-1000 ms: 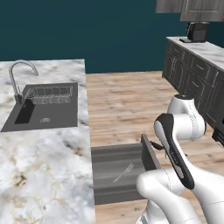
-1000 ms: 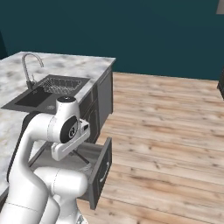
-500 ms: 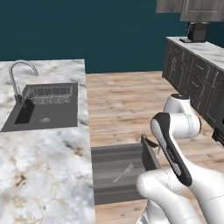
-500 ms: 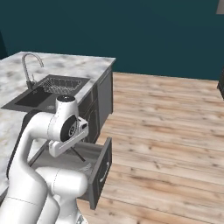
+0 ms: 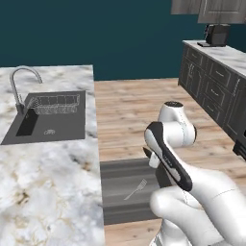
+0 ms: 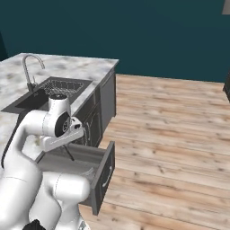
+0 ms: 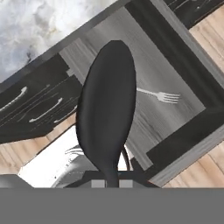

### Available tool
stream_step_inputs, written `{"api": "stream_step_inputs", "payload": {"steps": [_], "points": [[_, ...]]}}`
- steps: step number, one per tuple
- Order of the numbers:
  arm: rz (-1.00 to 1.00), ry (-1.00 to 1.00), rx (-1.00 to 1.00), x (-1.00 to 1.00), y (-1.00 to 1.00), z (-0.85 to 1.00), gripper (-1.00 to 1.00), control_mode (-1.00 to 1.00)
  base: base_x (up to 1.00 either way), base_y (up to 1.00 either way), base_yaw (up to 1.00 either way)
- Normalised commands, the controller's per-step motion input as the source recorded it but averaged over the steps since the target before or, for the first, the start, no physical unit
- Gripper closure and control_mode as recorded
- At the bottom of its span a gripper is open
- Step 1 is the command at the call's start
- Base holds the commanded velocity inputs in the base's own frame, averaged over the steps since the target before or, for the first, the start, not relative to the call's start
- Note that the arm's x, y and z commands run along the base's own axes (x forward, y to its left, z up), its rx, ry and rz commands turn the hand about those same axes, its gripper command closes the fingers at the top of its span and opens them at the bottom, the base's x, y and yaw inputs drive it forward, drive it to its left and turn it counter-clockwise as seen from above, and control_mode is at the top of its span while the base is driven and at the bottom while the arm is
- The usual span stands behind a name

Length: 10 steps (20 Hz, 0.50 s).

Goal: Organize the utensils by type. Pick up the wooden spoons from the counter and place them in the open cabinet. Then pick up the metallic utensils from the counter and place them in the open drawer.

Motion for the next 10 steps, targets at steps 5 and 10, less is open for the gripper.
{"api": "stream_step_inputs", "payload": {"steps": [5,10], "points": [[-0.17,0.09,0.0,0.31,0.29,-0.43,1.0,-1.0,0.0,0.0,0.0],[-0.04,0.04,-0.01,0.27,0.02,-0.68,1.0,-1.0,0.0,0.0,0.0]]}}
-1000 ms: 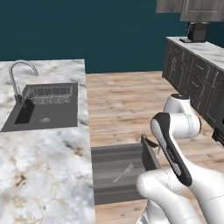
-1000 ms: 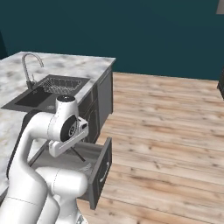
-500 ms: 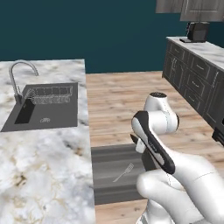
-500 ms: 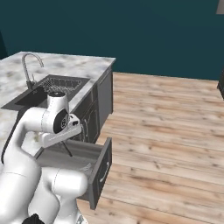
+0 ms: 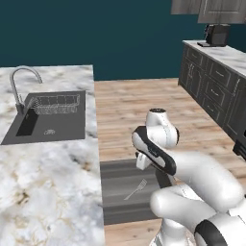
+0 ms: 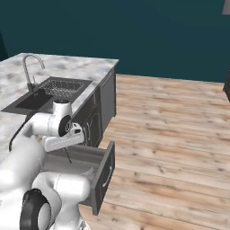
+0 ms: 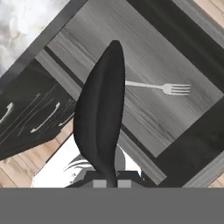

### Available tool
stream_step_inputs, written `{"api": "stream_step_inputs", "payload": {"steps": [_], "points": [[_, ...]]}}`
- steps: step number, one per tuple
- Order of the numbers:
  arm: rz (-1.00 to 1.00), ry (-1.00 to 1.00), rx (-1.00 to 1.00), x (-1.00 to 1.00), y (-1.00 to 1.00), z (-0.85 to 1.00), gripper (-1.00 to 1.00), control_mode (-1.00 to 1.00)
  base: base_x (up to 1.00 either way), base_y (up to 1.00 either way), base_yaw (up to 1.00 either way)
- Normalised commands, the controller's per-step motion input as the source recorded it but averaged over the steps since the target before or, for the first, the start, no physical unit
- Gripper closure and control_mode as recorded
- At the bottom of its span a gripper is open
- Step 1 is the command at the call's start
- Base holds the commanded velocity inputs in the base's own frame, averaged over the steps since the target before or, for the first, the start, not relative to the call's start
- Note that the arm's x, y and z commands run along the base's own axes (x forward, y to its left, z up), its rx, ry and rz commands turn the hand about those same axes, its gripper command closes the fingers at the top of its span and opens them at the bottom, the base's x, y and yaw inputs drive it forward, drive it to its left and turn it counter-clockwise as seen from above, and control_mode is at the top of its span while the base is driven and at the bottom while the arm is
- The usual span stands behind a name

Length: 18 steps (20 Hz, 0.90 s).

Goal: Organize the utensils by type. Pick up the wooden spoons from the counter and place them in the open cabinet. Then pick up the metallic utensils from the counter and place them in the open drawer.

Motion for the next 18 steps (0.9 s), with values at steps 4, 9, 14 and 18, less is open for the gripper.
{"api": "stream_step_inputs", "payload": {"steps": [4,9,14,18], "points": [[0.0,-0.01,-0.03,0.29,0.03,-0.57,1.0,-1.0,0.0,0.0,0.0],[0.0,0.01,0.0,0.21,0.15,-0.52,1.0,-1.0,0.0,0.0,0.0],[0.0,0.04,0.0,0.28,0.14,-0.41,1.0,-1.0,0.0,0.0,0.0],[0.0,0.03,0.0,0.2,0.15,-0.36,1.0,-1.0,0.0,0.0,0.0]]}}
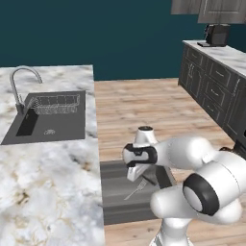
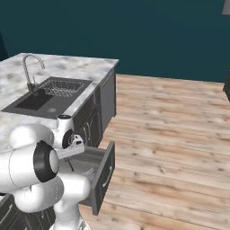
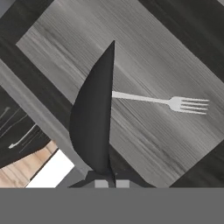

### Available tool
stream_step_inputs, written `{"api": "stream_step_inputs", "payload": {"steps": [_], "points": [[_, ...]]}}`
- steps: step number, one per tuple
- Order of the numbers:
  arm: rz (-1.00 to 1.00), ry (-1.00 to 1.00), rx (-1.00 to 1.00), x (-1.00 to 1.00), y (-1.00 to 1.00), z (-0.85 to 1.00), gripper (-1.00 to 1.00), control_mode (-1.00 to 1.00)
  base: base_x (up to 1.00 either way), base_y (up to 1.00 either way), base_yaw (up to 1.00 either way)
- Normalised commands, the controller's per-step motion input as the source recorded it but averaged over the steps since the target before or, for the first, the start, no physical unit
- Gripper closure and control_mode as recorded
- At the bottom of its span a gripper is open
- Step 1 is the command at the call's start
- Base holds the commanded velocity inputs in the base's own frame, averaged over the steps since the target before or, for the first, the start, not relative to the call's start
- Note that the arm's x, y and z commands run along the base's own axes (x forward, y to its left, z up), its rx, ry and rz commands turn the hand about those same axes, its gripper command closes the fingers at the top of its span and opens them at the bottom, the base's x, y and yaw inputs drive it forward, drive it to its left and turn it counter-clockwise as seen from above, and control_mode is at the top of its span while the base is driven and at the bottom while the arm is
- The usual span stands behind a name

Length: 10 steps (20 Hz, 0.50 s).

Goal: Organize the utensils by type. Pick up the wooden spoons from the counter and place them in the open cabinet. Then pick up the metallic utensils from the counter and place them in the open drawer.

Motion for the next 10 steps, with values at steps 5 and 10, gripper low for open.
{"api": "stream_step_inputs", "payload": {"steps": [5,10], "points": [[0.04,0.0,0.0,0.09,0.05,-0.43,1.0,-1.0,0.0,0.0,0.0],[0.08,0.02,0.0,0.2,0.04,-0.37,1.0,-1.0,0.0,0.0,0.0]]}}
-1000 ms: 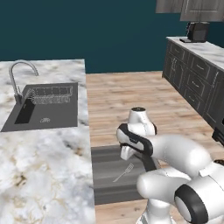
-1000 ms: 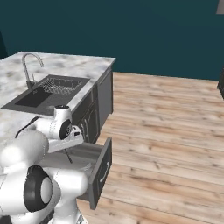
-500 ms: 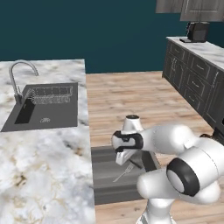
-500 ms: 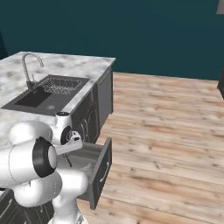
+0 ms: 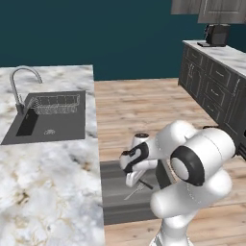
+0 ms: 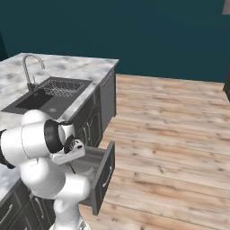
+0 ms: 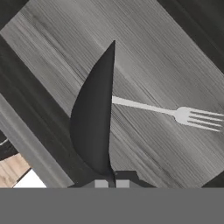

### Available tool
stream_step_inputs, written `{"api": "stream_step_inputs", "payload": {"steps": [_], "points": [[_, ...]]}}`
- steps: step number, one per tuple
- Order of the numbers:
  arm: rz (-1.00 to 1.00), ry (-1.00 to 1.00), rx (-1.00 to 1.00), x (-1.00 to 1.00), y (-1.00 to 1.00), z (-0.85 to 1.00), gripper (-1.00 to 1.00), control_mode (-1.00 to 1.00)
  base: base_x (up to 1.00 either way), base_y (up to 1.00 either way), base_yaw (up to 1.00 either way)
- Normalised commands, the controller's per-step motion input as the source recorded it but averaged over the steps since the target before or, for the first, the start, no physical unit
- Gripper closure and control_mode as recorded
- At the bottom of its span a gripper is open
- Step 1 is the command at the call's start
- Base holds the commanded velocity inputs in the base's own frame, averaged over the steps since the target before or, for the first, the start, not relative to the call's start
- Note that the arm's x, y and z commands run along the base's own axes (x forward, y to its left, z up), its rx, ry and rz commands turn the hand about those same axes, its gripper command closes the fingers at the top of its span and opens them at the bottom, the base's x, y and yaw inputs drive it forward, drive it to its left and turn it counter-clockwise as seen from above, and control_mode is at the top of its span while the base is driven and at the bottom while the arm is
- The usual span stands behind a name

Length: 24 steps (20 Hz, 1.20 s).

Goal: Organize the utensils by type. Pick up the wooden spoons from the counter and place them in the open cabinet. Then pick up the metallic utensils from the counter and place them in the open drawer.

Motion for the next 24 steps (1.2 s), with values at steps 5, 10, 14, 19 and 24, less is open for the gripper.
{"api": "stream_step_inputs", "payload": {"steps": [5,10,14,19,24], "points": [[0.12,0.01,0.0,0.07,0.1,-0.38,1.0,-1.0,0.0,0.0,0.0],[0.05,0.02,0.0,0.09,0.13,-0.36,1.0,-1.0,0.0,0.0,0.0],[0.02,0.05,0.0,0.22,0.07,-0.32,1.0,-1.0,0.0,0.0,0.0],[0.02,0.05,0.0,0.21,0.02,-0.37,1.0,-1.0,0.0,0.0,0.0],[0.02,0.01,0.0,0.11,0.02,-0.32,1.0,-1.0,0.0,0.0,0.0]]}}
